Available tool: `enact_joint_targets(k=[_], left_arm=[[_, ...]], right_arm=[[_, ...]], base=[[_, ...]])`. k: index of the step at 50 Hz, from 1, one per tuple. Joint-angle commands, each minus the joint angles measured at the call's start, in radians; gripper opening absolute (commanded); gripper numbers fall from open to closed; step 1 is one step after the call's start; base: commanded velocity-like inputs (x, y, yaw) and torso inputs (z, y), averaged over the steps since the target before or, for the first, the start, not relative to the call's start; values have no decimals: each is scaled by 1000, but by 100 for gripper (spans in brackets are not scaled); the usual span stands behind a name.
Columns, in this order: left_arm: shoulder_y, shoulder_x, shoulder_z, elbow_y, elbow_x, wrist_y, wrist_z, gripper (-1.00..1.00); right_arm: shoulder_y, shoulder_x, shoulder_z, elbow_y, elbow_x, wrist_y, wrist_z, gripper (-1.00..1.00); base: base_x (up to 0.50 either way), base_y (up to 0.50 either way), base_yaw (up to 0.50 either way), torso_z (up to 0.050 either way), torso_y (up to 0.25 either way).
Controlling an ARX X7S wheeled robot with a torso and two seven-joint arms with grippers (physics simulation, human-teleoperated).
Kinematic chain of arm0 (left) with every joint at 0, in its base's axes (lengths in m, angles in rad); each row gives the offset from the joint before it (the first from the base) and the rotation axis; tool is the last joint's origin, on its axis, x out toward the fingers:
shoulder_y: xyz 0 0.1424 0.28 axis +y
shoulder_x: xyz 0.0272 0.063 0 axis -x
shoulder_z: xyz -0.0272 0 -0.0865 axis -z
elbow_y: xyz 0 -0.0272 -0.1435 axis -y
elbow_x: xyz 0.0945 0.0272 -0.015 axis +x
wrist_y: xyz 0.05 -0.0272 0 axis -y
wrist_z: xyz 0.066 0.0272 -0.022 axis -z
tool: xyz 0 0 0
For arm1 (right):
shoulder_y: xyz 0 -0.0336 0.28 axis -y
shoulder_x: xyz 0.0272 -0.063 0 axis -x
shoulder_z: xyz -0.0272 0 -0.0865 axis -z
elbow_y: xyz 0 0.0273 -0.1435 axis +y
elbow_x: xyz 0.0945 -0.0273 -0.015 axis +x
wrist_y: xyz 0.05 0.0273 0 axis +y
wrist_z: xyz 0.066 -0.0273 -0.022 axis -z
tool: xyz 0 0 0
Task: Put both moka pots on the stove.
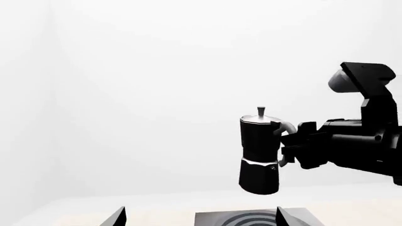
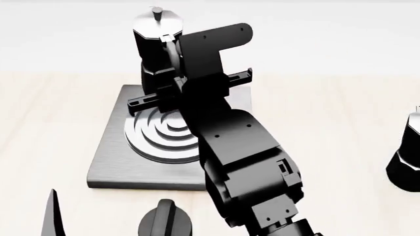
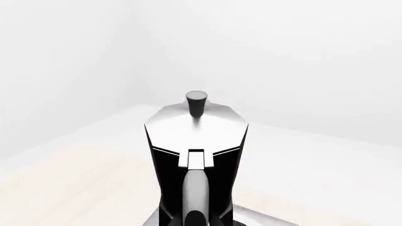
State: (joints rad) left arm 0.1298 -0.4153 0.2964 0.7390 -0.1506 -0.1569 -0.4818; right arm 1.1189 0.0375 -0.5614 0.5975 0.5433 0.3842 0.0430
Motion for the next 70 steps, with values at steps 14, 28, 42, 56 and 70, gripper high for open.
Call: enact_joint_targets(k=[14,28,42,56,70], left_arm=[[6,-17,14,-16,20,35,8,100],[8,-17,16,-21,21,44,3,100],[8,-18,17,-22,20,57,0,100],[10,-19,22,-27,23,65,-3,100],[6,-22,23,-23,20,62,-7,100]], right_arm=[[38,-24,-230,159,129,-216,56,-100],[46,-16,-267,164,161,-236,66,-100],[47,-13,-292,195,183,-261,63,-100],[36,-9,-328,200,191,-249,57,100],[-21,86,-330,0,240,-205,112,100]], base=[[0,0,0,0,-21],[-1,0,0,0,-168],[0,0,0,0,-81],[0,0,0,0,0],[0,0,0,0,0]])
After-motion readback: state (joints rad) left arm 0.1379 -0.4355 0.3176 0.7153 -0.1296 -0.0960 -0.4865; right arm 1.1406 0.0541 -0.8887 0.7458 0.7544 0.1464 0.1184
